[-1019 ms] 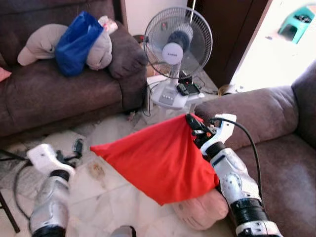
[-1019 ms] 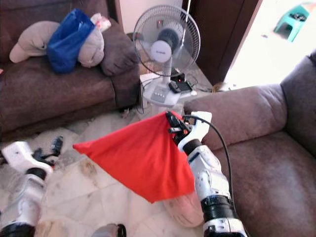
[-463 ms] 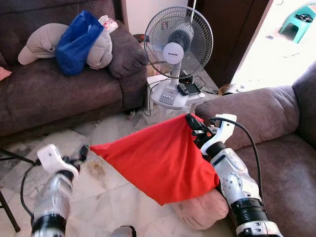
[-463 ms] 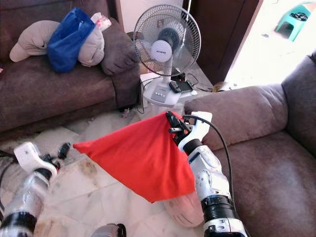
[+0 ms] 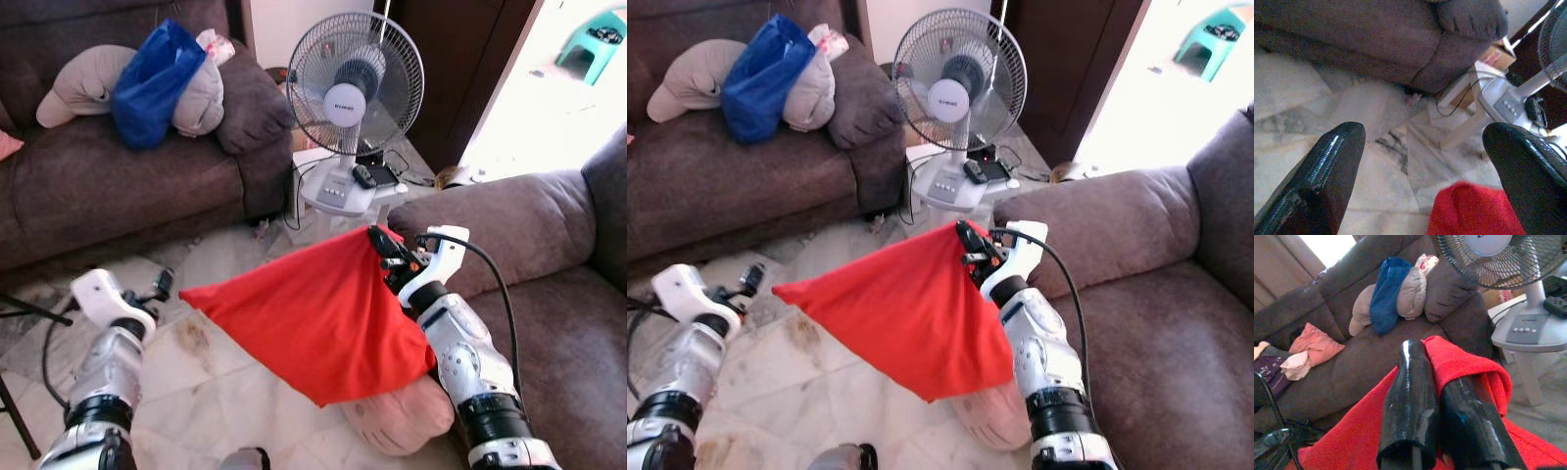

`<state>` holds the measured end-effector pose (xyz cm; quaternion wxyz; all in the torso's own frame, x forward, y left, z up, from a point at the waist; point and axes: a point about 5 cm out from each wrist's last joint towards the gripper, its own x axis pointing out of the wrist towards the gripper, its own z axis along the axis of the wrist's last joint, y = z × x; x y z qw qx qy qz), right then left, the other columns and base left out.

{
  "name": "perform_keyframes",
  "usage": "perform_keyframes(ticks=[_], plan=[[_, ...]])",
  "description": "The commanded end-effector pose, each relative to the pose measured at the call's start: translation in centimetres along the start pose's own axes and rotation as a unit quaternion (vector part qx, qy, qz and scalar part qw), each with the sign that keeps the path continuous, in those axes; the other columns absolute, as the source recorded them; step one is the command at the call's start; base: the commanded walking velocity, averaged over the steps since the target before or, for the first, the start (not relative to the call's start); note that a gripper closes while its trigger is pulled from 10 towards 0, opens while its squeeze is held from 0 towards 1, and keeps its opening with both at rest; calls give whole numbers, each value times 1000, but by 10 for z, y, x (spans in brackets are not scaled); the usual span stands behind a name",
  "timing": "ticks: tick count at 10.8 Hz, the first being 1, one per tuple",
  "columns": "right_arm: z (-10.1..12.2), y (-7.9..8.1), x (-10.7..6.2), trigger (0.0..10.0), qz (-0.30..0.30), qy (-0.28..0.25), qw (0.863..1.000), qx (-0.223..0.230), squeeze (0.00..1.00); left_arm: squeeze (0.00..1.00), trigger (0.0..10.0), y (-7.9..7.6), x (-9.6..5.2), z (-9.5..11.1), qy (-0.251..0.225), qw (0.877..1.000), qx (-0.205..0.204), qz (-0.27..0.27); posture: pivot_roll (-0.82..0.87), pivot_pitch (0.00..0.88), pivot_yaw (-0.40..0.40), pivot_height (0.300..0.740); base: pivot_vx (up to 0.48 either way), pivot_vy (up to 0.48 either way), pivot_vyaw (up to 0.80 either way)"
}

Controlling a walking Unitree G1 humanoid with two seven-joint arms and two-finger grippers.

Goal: Move the pillow to the sofa from floor

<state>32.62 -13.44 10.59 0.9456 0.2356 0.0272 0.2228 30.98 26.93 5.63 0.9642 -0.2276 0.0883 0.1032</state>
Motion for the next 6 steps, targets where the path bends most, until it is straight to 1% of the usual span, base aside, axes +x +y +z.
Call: perform_keyframes(ticks=[1, 2, 4, 5, 6], plan=[[16, -3, 0, 10000, -5, -35, 999, -14, 0, 0, 10000, 1, 2, 0, 9, 1000, 10, -1, 84, 59, -66, 740, 0, 0, 0], [17, -3, 0, 10000, -5, -35, 999, -15, 0, 0, 10000, -3, 4, -6, 30, 999, 16, 0, 80, 57, -66, 740, 0, 0, 0], [17, -2, -1, 10000, -4, -36, 999, -15, 0, 0, 10000, -6, 6, -6, 25, 1000, 2, 3, 76, 58, -67, 740, 0, 0, 0], [16, -2, -1, 10000, -4, -36, 999, -15, 0, 0, 10000, -7, 7, -7, 30, 1000, -1, 2, 73, 60, -69, 740, 0, 0, 0], [17, -1, -1, 10000, -2, -36, 999, -15, 0, 0, 10000, -8, 9, -8, 35, 999, -15, 2, 73, 60, -69, 740, 0, 0, 0]])
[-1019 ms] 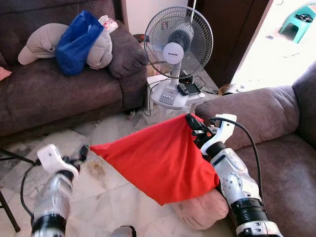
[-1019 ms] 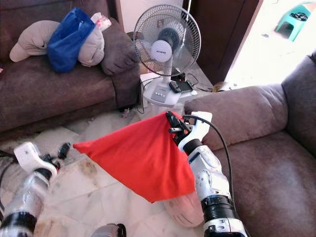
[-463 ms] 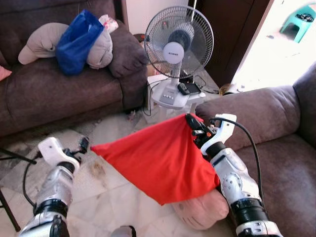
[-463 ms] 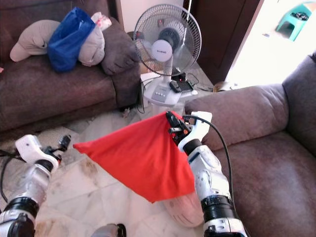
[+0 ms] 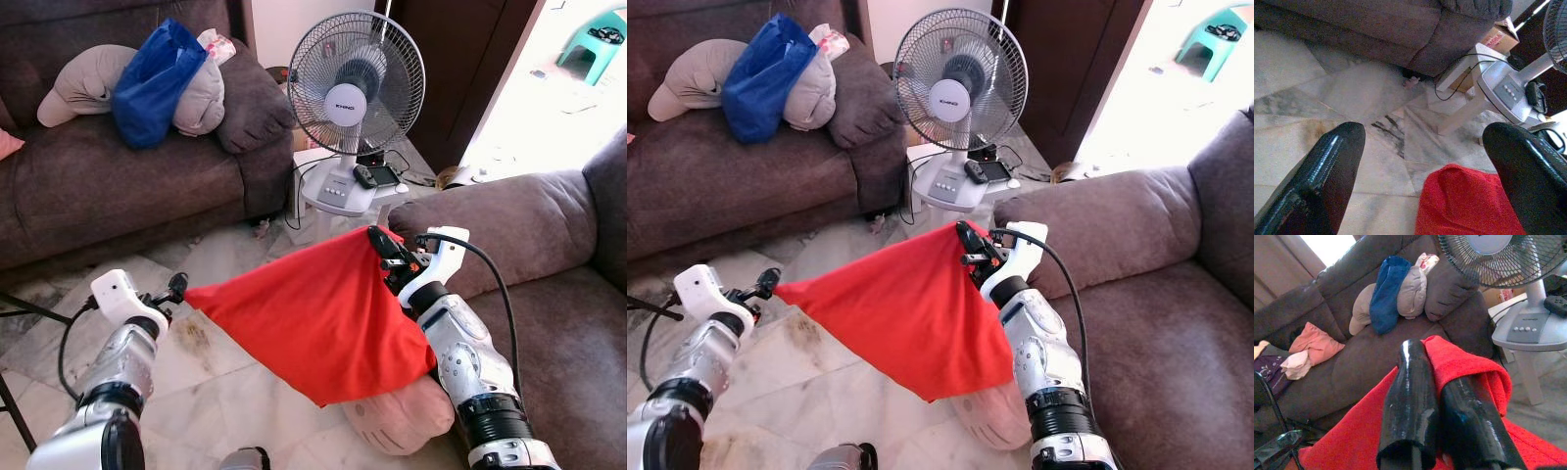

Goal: Move the pillow to the sofa from floor

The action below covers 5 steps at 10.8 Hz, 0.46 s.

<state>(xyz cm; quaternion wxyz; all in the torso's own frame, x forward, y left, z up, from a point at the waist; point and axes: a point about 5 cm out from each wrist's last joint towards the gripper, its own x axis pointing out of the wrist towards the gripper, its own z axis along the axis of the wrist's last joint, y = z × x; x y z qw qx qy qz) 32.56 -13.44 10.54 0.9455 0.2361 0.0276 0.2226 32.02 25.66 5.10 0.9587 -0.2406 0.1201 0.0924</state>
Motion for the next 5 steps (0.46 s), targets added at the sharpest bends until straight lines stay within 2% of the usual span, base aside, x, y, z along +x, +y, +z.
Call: perform_keyframes(ticks=[1, 3, 5], plan=[[18, -1, -1, 10000, 0, -37, 999, -13, 0, 0, 10000, -1, 1, -1, 5, 1000, -17, -3, 67, 62, -68, 740, 0, 0, 0], [21, 1, -4, 10000, 19, -37, 999, -9, 0, 0, 10000, -11, 4, -7, 28, 999, -19, -26, 51, 63, -66, 740, 0, 0, 0], [20, 6, -9, 10000, 54, -27, 998, 6, 0, 0, 10000, -15, 5, -9, 33, 999, -25, -32, 32, 68, -61, 740, 0, 0, 0]])
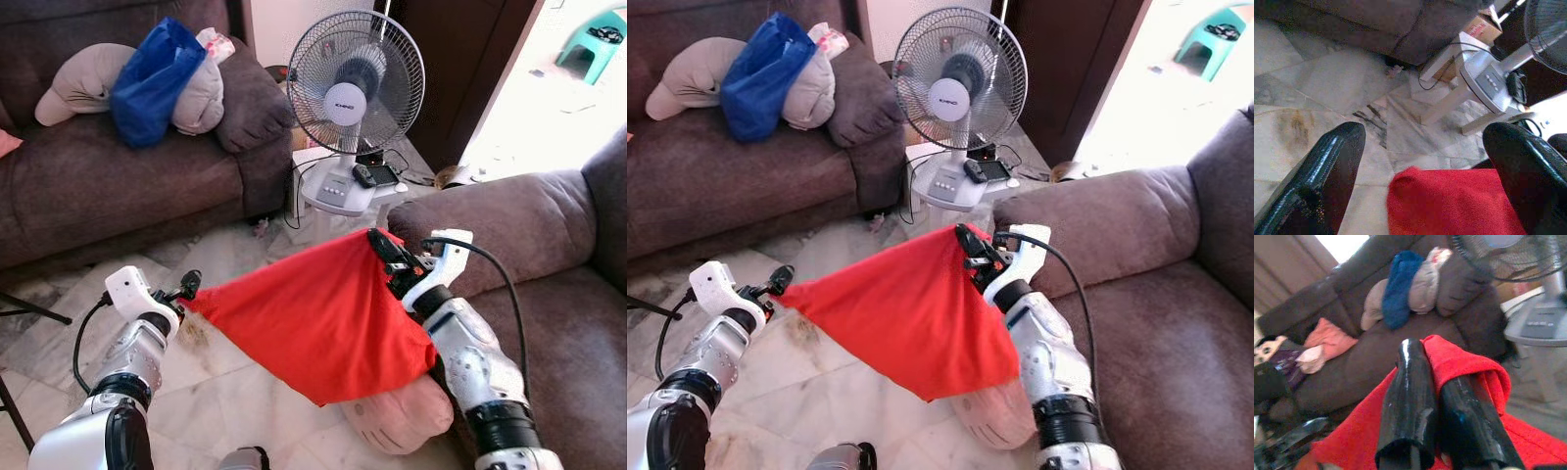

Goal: Move the pillow to the sofa from floor

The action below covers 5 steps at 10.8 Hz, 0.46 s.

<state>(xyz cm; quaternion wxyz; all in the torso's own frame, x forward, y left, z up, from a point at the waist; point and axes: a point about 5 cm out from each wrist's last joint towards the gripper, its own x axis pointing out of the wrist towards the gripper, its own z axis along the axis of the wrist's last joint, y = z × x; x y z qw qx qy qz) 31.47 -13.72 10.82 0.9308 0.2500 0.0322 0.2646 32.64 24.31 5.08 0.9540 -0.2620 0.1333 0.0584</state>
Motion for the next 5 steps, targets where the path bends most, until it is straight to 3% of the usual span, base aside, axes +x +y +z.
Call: perform_keyframes(ticks=[1, 5], plan=[[19, 5, -1, 10000, 21, -36, 999, -14, 0, 0, 10000, -2, 0, -7, 20, 1000, -7, -2, 21, 70, -60, 740, 0, 0, 0], [22, 2, -4, 10000, 14, -37, 999, -21, 0, 0, 10000, -6, -2, -31, 86, 996, 16, -5, 7, 71, -61, 740, 0, 0, 0]])
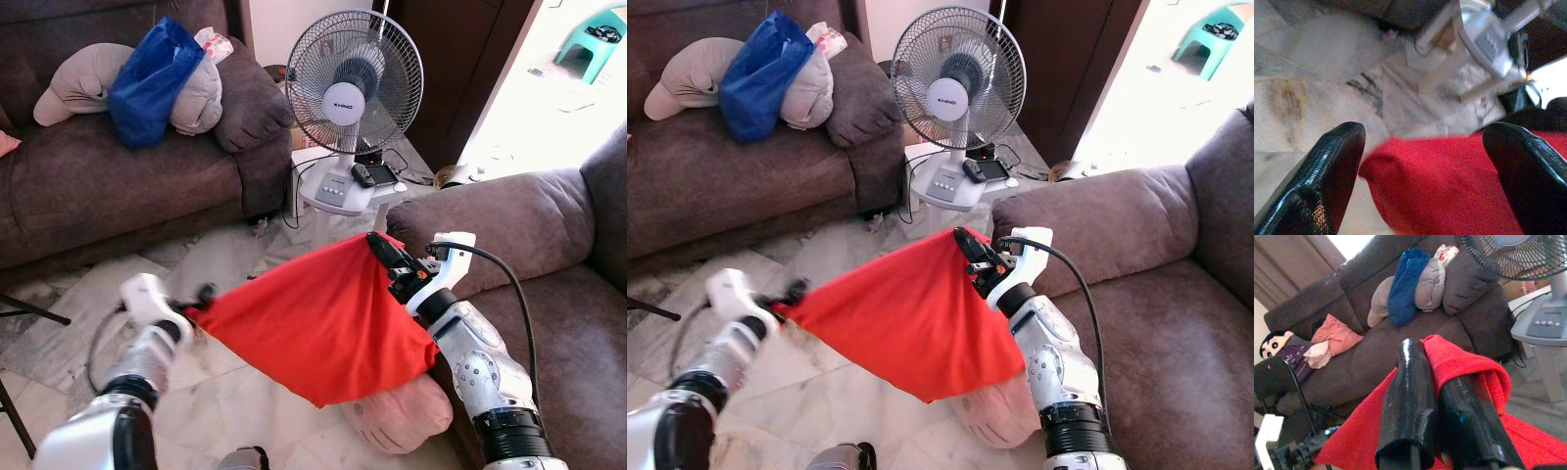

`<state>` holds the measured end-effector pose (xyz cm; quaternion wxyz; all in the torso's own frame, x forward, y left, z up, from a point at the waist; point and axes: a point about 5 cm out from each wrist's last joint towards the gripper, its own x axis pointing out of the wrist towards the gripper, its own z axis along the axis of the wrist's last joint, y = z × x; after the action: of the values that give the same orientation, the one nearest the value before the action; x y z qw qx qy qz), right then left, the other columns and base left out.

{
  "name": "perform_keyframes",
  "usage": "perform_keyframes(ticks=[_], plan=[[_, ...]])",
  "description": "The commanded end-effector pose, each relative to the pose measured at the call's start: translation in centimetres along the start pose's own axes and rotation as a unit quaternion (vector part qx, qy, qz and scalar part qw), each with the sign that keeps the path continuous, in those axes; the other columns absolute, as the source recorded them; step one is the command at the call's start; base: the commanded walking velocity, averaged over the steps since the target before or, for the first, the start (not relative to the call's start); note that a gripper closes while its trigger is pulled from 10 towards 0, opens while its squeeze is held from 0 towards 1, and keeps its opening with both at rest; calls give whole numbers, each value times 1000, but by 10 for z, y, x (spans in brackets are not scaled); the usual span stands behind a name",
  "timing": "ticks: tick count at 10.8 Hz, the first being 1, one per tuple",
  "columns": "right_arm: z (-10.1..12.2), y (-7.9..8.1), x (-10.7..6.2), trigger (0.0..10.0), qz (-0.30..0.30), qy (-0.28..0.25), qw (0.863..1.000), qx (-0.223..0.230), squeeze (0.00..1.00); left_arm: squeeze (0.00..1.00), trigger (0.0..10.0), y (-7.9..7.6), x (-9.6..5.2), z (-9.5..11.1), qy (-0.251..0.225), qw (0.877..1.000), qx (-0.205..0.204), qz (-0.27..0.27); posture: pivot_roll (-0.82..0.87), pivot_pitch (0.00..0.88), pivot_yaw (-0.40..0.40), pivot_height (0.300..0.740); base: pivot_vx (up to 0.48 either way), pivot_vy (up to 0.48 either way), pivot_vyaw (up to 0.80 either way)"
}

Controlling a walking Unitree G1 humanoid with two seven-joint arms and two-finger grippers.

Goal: Move the pillow to the sofa from floor

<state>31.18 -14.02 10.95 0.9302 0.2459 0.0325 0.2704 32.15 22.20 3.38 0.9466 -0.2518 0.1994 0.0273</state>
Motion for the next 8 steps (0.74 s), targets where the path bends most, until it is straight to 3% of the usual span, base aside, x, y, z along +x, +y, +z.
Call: perform_keyframes(ticks=[1, 3, 4, 8], plan=[[20, 2, 0, 10000, 9, -39, 999, -18, 0, 0, 10000, 1, -1, -8, 18, 1000, 4, 5, 9, 70, -64, 740, 0, 0, 0], [21, 3, 0, 10000, 9, -36, 999, -18, 0, 0, 10000, 1, -1, -13, 33, 999, 19, 14, 8, 68, -63, 740, 0, 0, 0], [22, 3, -1, 10000, 8, -35, 999, -17, 0, 0, 0, 3, -1, -12, 28, 999, 18, 22, 7, 66, -63, 740, 0, 0, 0], [21, 2, -1, 10000, 4, -34, 999, -19, 0, 0, 0, 6, -2, -12, 25, 999, 23, 32, 8, 62, -63, 740, 0, 0, 0]])
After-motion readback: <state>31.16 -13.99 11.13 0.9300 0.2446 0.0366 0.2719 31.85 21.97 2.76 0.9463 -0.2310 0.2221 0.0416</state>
